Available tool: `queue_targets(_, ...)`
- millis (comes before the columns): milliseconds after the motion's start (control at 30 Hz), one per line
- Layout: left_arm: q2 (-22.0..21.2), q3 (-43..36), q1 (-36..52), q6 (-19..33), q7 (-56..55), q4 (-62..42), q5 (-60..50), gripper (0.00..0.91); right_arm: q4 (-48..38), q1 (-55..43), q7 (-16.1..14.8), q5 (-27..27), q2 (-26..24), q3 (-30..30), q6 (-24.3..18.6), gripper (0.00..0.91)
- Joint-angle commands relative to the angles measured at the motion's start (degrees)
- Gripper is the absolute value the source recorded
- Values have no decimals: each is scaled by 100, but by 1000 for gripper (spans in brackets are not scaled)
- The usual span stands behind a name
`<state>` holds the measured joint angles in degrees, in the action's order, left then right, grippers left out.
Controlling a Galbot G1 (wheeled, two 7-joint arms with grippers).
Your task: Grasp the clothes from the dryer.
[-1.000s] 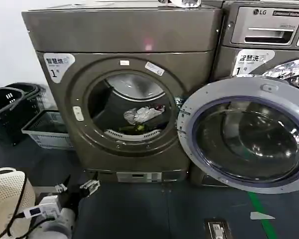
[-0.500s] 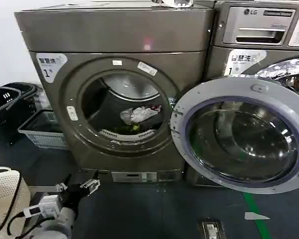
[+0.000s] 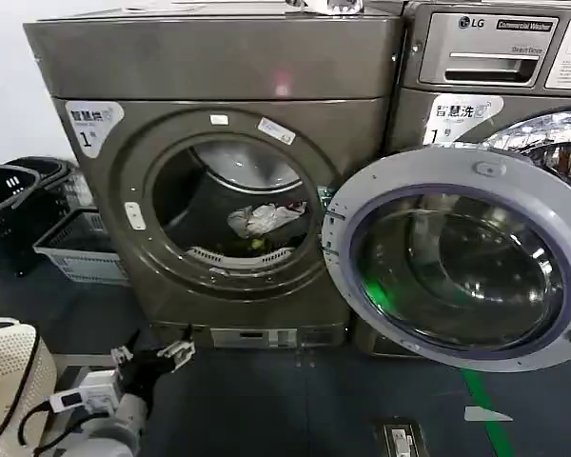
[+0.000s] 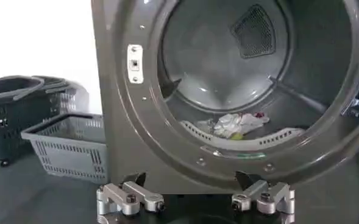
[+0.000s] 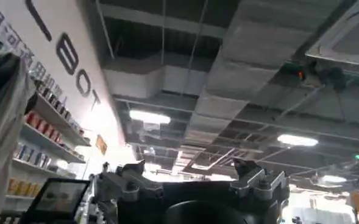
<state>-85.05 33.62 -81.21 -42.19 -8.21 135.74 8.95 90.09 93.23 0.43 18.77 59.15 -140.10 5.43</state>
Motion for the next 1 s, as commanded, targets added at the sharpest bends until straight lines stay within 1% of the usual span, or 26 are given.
queue_targets(33, 13, -41, 5, -281, 45, -21, -159, 907, -28, 14, 44, 139, 15, -43, -41, 907)
queue_targets(1000, 35, -95, 55, -281, 236, -90, -304, 907, -20, 4, 90, 172, 46, -33, -69, 907)
